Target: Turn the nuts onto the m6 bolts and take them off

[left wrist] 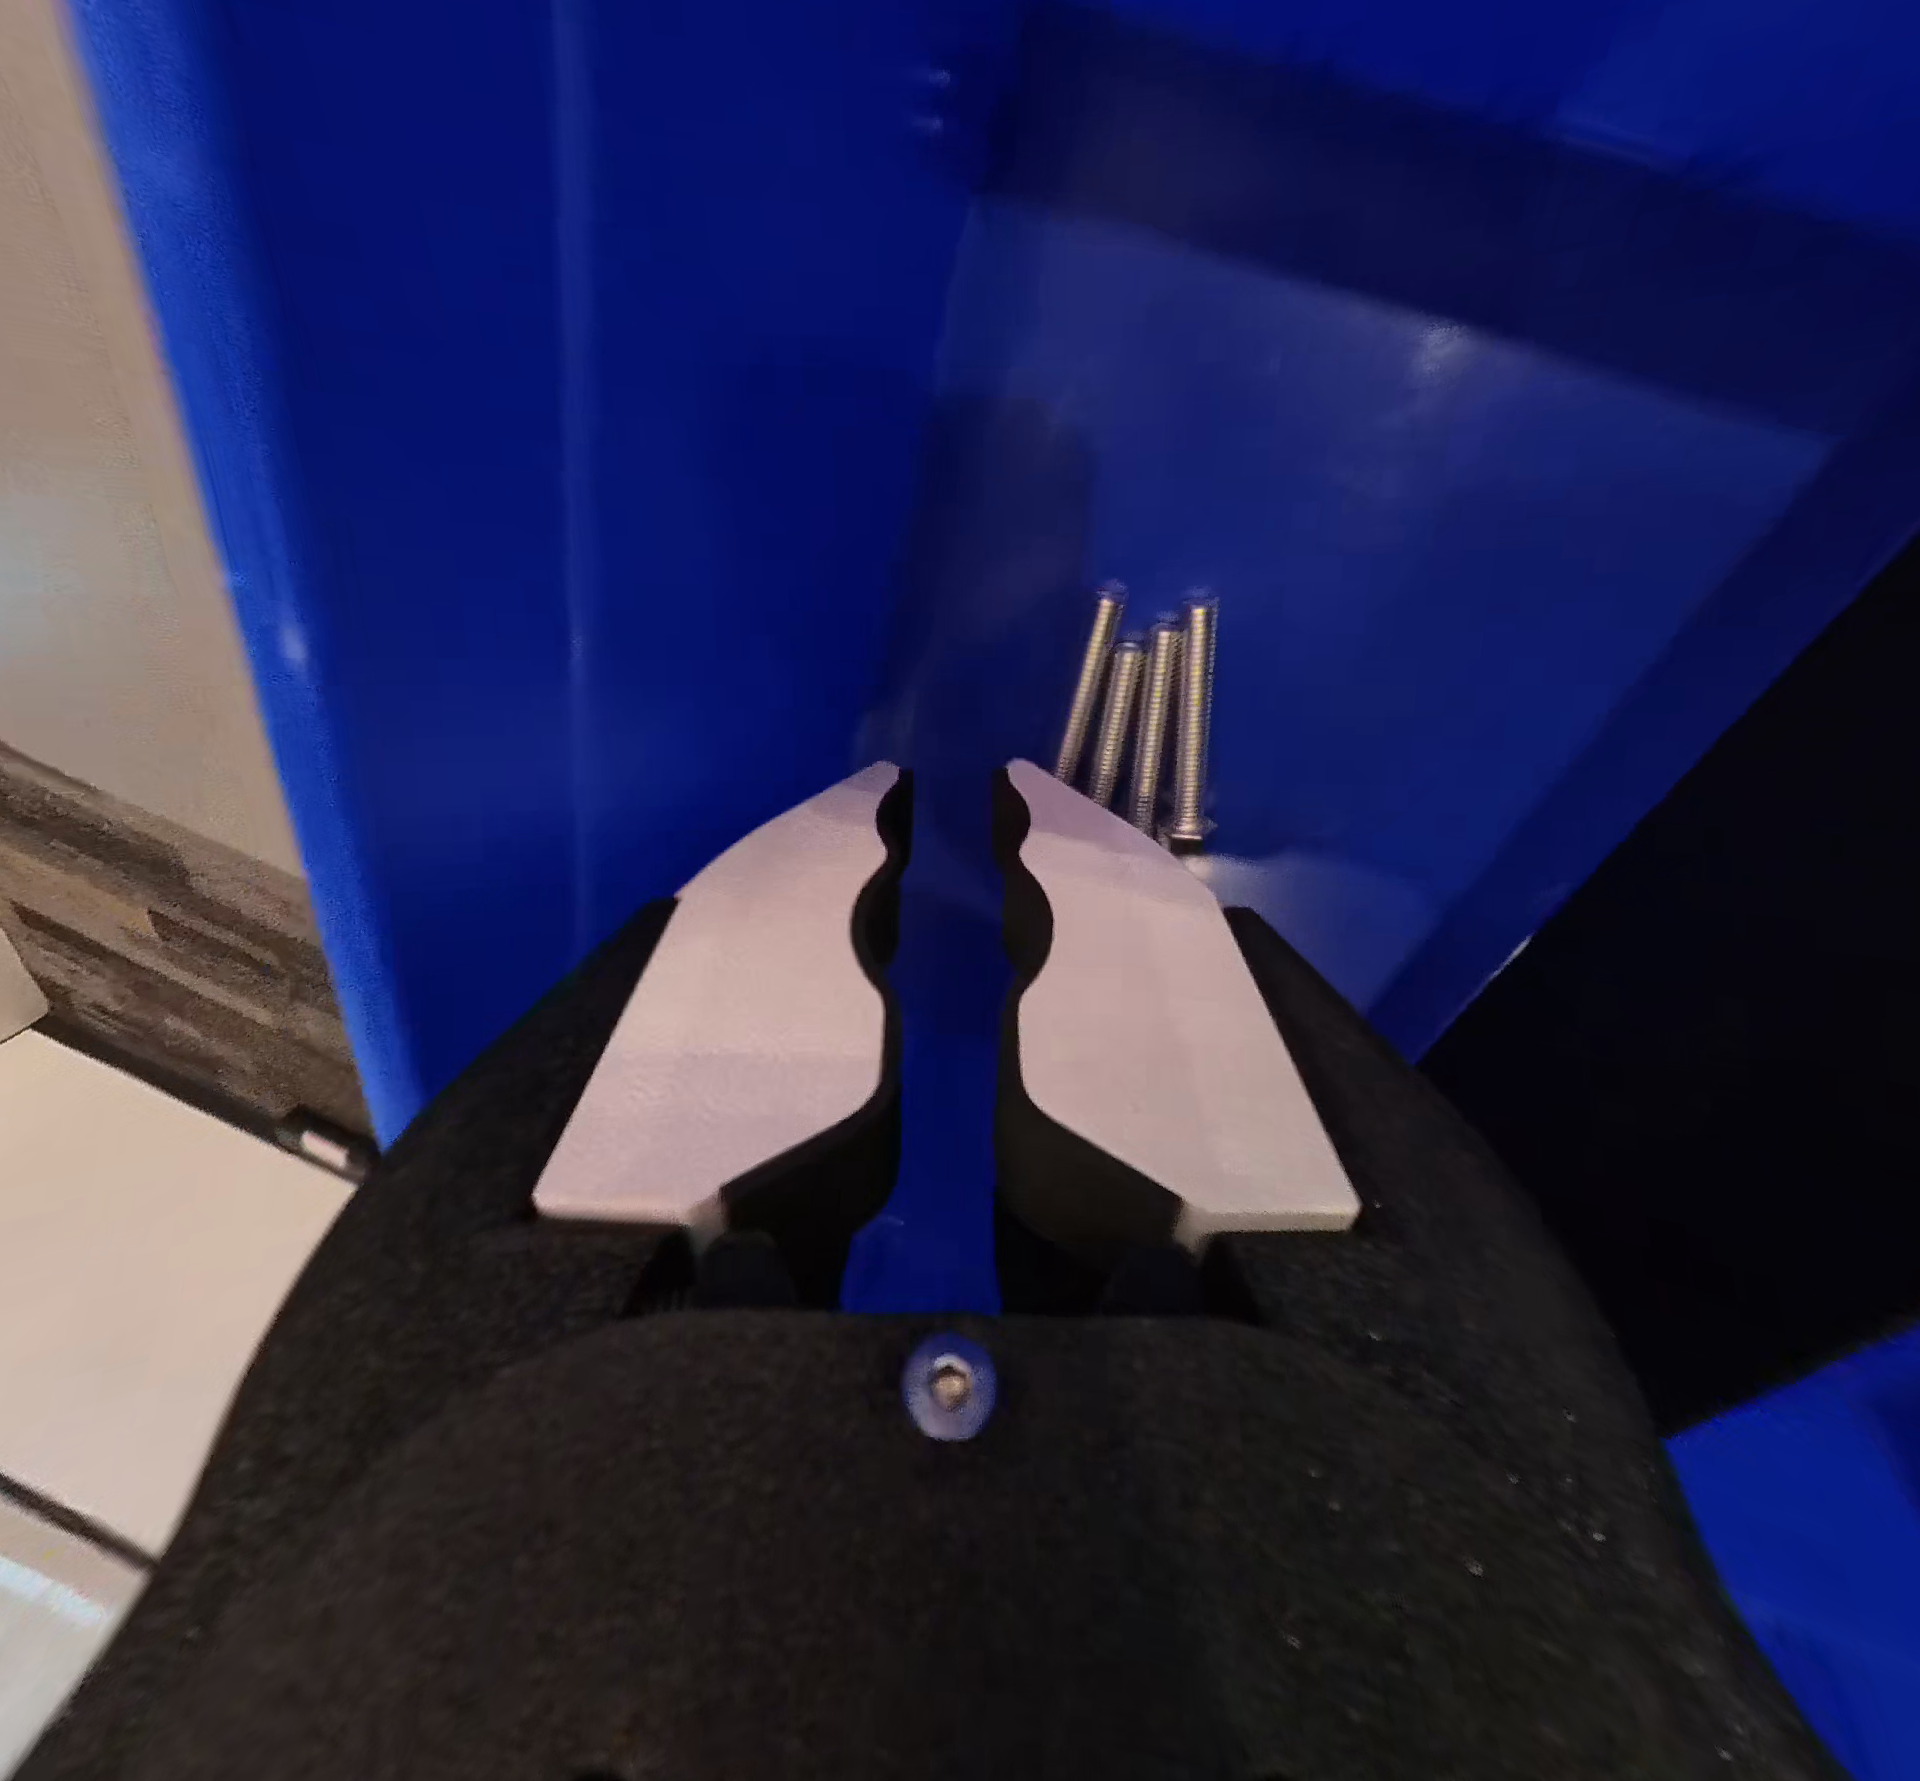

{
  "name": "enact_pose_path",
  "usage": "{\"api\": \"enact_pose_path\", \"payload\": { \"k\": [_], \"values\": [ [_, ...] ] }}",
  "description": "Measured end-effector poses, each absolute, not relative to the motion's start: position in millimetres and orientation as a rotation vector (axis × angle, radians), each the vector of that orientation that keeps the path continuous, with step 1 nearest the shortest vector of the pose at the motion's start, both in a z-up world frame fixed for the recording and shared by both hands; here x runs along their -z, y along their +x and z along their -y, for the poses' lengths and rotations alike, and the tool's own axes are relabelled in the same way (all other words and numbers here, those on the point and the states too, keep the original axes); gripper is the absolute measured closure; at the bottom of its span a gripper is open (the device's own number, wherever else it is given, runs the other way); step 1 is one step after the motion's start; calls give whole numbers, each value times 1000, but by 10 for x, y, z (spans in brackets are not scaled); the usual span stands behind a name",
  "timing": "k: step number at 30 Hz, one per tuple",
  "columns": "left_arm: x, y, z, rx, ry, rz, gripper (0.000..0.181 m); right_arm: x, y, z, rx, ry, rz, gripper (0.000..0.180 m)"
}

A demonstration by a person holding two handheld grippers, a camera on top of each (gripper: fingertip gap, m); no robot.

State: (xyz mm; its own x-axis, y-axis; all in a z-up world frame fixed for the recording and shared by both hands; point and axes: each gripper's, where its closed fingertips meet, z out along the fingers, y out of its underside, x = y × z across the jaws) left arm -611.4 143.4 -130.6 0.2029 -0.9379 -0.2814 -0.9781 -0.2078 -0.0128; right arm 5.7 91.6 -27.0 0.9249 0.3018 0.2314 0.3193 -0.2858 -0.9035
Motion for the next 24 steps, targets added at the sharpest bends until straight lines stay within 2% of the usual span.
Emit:
{"api": "enact_pose_path", "payload": {
  "k": [13,19,24],
  "values": [
    [1362,-6082,-1317,-223,-2301,-1894,175,313,17,-929,30,-1898,478,94],
    [1365,-6084,-1321,-207,-2342,-1892,169,340,-10,-930,43,-1906,497,94],
    [1388,-6079,-1296,-167,-2358,-1909,171,351,-18,-936,44,-1908,502,94]
  ]
}}
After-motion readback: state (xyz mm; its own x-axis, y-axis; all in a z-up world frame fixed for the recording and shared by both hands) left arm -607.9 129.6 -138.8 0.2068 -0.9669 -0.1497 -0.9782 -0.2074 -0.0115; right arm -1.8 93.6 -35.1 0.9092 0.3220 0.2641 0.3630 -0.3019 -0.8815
